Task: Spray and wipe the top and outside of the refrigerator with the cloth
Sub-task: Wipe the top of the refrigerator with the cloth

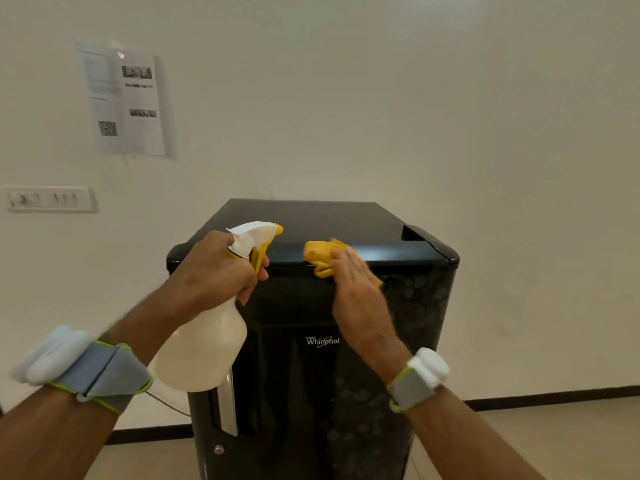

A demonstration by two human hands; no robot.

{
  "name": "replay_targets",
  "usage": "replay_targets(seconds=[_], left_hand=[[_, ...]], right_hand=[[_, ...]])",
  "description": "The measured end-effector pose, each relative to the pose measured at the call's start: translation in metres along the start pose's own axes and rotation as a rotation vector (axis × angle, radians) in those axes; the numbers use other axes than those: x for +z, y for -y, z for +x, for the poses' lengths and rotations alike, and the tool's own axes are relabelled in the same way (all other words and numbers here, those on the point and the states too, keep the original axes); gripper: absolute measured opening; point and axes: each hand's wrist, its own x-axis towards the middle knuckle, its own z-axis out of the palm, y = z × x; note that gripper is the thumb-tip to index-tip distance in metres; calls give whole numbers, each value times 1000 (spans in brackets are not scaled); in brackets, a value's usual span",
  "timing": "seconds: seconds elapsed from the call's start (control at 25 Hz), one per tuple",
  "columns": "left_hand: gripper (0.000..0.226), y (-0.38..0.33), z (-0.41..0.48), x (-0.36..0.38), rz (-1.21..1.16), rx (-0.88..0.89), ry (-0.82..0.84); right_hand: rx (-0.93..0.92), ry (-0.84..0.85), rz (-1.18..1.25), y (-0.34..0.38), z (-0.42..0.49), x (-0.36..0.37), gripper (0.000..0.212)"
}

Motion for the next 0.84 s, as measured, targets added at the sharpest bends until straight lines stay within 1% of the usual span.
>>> replay_targets(seconds=[0.08,0.12,0.16,0.2,0.24,0.32,0.36,0.4,0.44,0.48,0.52,0.56,0.6,0.64,0.68,0.76,0.84], left_hand=[[35,10,2,-9,-12,-46,-58],[34,11,4,-12,-14,-62,-91],[34,13,5,-19,-13,-78,-127],[33,13,6,-25,-20,-91,-158],[32,12,7,-30,-33,-99,-185],[31,10,7,-41,-11,-106,-242],[31,10,7,-45,9,-115,-261],[31,11,5,-48,19,-119,-266],[31,13,2,-51,13,-122,-261],[30,17,0,-54,0,-122,-255],[29,20,-2,-56,-9,-128,-258],[28,23,-6,-60,-6,-140,-272],[29,25,-9,-64,3,-152,-286],[29,26,-11,-67,14,-161,-290],[30,25,-14,-70,22,-169,-294],[30,21,-20,-76,37,-184,-320],[28,19,-22,-77,49,-193,-331]], right_hand=[[262,-84,42,-11,14,-3,28],[393,-91,30,-5,33,0,21],[457,-46,30,14,55,9,18],[424,14,51,39,71,20,19],[319,66,86,68,77,30,21],[-36,131,145,106,66,55,24],[-193,168,155,109,57,61,28],[-284,173,127,103,51,64,36],[-286,129,97,95,45,63,44],[-195,62,87,88,42,62,50],[-58,10,94,86,41,63,51],[67,-2,106,93,46,64,46],[153,23,110,108,57,68,39],[179,75,118,126,68,76,33],[134,117,139,141,76,86,30],[-56,164,204,166,87,99,29],[-263,162,249,169,90,106,25]])
